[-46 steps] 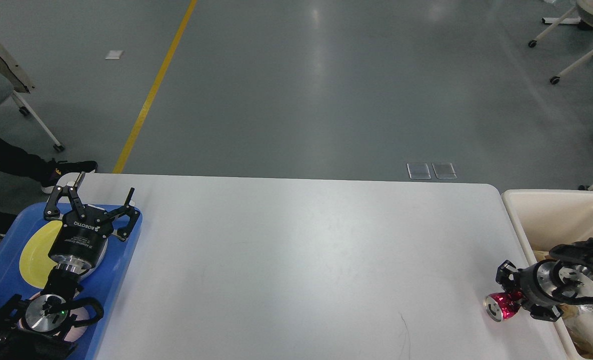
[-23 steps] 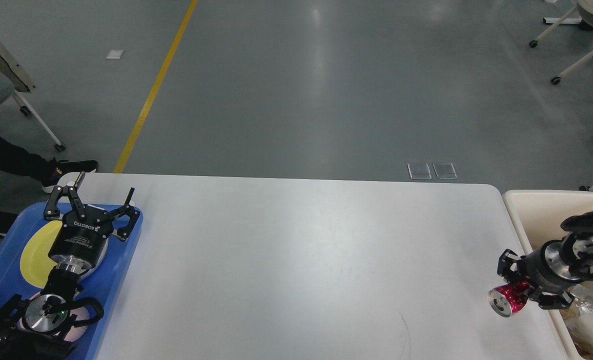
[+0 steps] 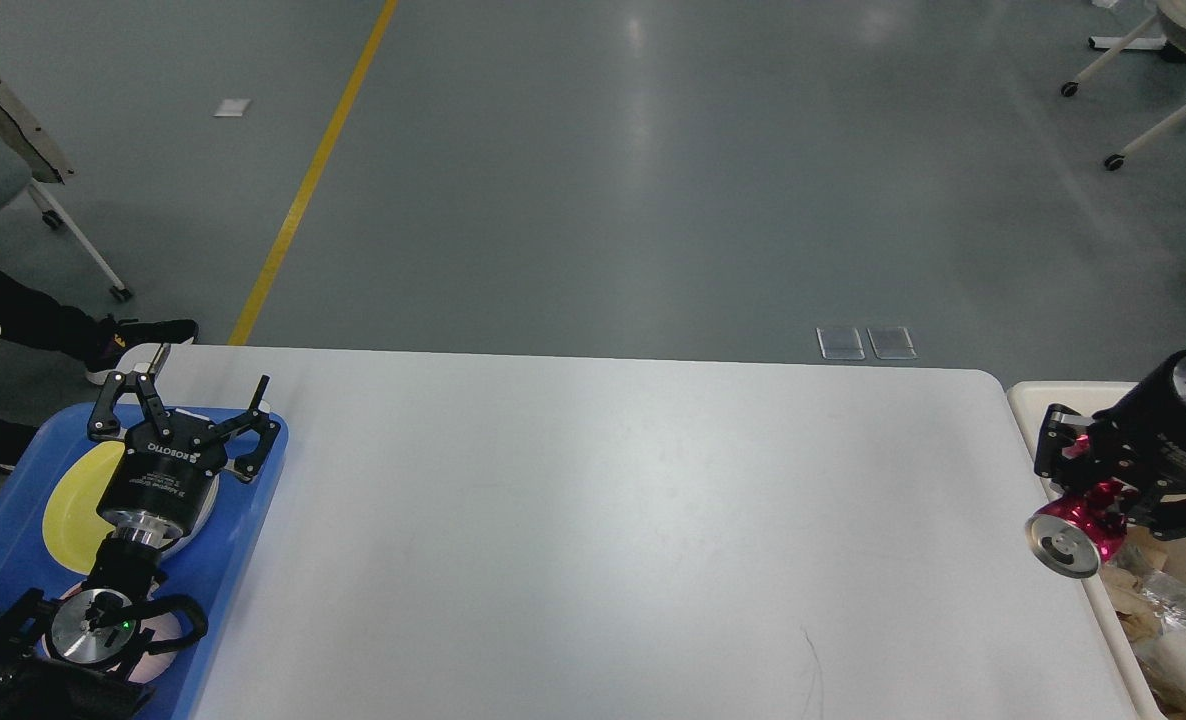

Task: Tidy desktop
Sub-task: 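Lift the pink can and drop it into the white bin, then withdraw the right gripper from the bin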

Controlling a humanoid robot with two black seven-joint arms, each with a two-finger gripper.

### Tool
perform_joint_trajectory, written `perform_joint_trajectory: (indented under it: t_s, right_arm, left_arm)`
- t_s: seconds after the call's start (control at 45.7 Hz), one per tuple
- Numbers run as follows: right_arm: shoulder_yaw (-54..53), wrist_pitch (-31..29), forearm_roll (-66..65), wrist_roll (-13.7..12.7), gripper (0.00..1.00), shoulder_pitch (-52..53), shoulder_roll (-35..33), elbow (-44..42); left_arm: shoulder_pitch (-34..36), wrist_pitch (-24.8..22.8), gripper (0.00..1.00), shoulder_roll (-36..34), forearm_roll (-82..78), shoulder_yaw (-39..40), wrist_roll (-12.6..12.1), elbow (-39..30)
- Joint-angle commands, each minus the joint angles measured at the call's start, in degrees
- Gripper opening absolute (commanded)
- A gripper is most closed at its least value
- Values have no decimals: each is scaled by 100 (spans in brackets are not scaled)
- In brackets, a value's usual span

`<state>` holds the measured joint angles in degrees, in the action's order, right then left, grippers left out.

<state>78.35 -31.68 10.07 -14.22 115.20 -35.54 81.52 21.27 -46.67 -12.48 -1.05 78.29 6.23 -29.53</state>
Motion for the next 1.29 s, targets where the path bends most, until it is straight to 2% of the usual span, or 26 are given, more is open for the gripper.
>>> perform_joint_trajectory:
  t_s: [0.0, 0.175, 0.35, 0.372, 0.394, 0.438, 0.569, 0.678, 0.832, 1.094, 1.116, 1.182, 1.225, 1.247, 1.269]
  right_arm:
    - [-65, 48, -49, 7, 0, -594, -620, -794]
    - [-548, 56, -49, 60, 0, -2105, -1113, -2534]
    - [-2296, 100, -58, 60, 0, -4600, -1087, -4484]
    - [-2524, 126, -58, 60, 0, -4916, -1052, -4774]
    - [-2996, 240, -58, 60, 0, -5572, -869, -5430]
    - [-3264, 381, -67, 68, 0, -6051, -588, -5952]
    - [-3458, 1101, -58, 68, 0, -7142, 239, -7236]
    - [-3449, 1839, -67, 68, 0, -7731, 732, -7668]
    - [-3423, 2657, -84, 60, 0, -8206, 1057, -7730]
    - [-3476, 2816, -67, 68, 0, -8382, 1128, -7730]
    - [-3485, 2816, -67, 77, 10, -8382, 1128, -7730]
    - [-3511, 2904, -58, 77, 62, -8382, 1128, -7730]
    - [-3511, 3000, -58, 77, 91, -8374, 1137, -7730]
    - [-3520, 3036, -58, 77, 100, -8365, 1145, -7721]
    - [-3520, 3045, -49, 77, 100, -8365, 1172, -7721]
  left_arm:
    - [0, 0, 97, 0, 0, 2, 1, 0]
    - [0, 0, 97, 0, 0, 2, 1, 0]
    - [0, 0, 97, 0, 0, 2, 1, 0]
    - [0, 0, 97, 0, 0, 2, 1, 0]
    - [0, 0, 97, 0, 0, 2, 1, 0]
    - [0, 0, 97, -9, 0, 2, 1, 0]
    - [0, 0, 97, 0, 0, 2, 1, 0]
    - [0, 0, 97, 0, 0, -7, 1, 0]
    - [0, 0, 97, 0, 0, 2, 1, 0]
    - [0, 0, 97, 0, 0, 2, 1, 0]
    - [0, 0, 97, 0, 0, -7, 1, 0]
    - [0, 0, 97, 0, 0, 2, 1, 0]
    - [0, 0, 97, 0, 0, 2, 1, 0]
    - [0, 0, 97, 0, 0, -7, 1, 0]
    - [0, 0, 97, 0, 0, -7, 1, 0]
